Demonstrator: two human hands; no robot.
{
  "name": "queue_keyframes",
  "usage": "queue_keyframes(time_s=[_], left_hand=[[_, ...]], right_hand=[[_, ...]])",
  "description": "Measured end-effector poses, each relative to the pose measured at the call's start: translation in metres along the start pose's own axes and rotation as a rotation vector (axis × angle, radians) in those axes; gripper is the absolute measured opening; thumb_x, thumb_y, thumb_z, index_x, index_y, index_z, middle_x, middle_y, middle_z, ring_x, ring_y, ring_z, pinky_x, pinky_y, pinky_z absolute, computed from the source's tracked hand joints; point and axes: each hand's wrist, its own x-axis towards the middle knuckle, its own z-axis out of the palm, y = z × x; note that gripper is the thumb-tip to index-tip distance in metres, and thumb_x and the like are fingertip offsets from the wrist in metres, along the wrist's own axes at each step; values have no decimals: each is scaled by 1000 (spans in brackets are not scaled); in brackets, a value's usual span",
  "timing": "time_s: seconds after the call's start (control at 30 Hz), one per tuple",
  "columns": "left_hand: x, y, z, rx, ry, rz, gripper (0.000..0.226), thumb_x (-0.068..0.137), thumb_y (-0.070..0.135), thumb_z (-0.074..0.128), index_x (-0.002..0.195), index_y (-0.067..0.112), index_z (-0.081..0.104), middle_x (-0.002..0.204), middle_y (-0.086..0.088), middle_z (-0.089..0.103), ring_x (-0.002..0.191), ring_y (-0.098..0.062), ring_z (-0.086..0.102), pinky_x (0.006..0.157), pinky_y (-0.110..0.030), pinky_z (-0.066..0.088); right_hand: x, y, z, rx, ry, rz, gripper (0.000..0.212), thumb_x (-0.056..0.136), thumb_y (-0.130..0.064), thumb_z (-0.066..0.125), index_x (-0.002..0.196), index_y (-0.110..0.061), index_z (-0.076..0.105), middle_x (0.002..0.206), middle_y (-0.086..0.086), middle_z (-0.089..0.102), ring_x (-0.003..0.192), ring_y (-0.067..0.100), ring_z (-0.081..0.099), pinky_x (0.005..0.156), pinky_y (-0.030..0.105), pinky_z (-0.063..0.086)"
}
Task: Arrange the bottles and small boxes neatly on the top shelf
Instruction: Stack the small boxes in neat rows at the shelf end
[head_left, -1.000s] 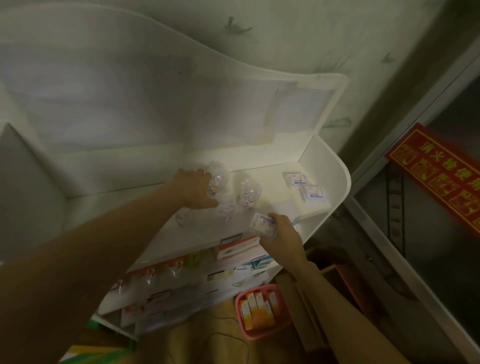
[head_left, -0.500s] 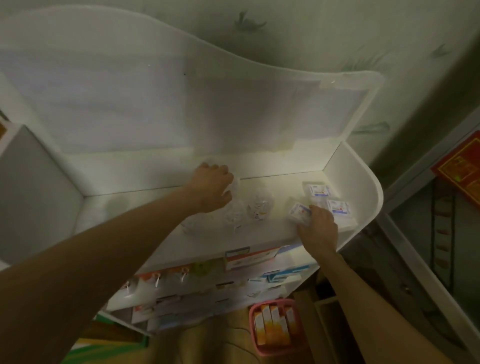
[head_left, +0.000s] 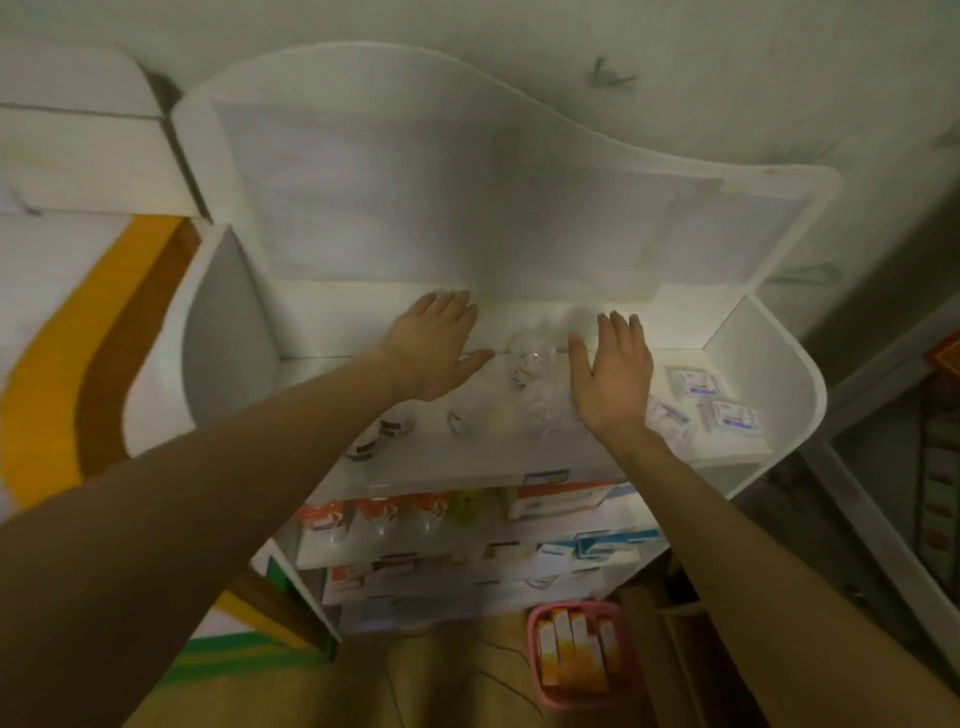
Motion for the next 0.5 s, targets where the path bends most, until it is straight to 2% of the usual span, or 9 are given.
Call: queue_keyframes(time_s=[0.1, 0.17, 0.23, 0.4, 0.5], left_hand=[[-30, -32, -31, 16, 127, -17, 68, 102, 53, 29, 148, 5, 37, 154, -16, 36, 142, -30, 33, 122, -41, 14], [-53, -57, -55, 47, 203, -22, 57, 98, 47, 39, 138, 9, 50, 140, -11, 53, 130, -31, 47, 119, -43, 21], [-83, -84, -79, 78, 258, -48, 48, 94, 45, 44, 128, 14, 59, 128, -6, 61, 119, -28, 55, 114, -43, 26], [-172, -163, -124, 125, 312, -165, 46, 94, 45, 40, 124, 16, 60, 123, -6, 61, 110, -28, 58, 104, -44, 37], [-223, -210, -129, 103, 280, -262, 50, 98, 48, 35, 129, 14, 55, 131, -9, 57, 114, -30, 56, 102, -45, 41]], right_hand=[[-12, -75, -4, 79, 32, -100, 62, 103, -49, 28, 149, -9, 36, 159, 9, 31, 150, 26, 15, 121, 44, 14], [-23, -124, -7, 135, 67, -148, 60, 104, -47, 30, 150, -9, 36, 158, 9, 31, 150, 25, 15, 122, 42, 14], [-36, -172, -9, 170, 84, -178, 59, 104, -46, 32, 149, -8, 36, 158, 10, 33, 150, 25, 16, 122, 40, 14], [-76, -279, -11, 201, 59, -296, 55, 102, -40, 42, 146, -6, 39, 154, 11, 38, 149, 28, 20, 119, 42, 19], [-102, -331, -9, 210, 19, -351, 55, 101, -36, 46, 146, -5, 39, 153, 12, 38, 148, 29, 21, 119, 40, 18]])
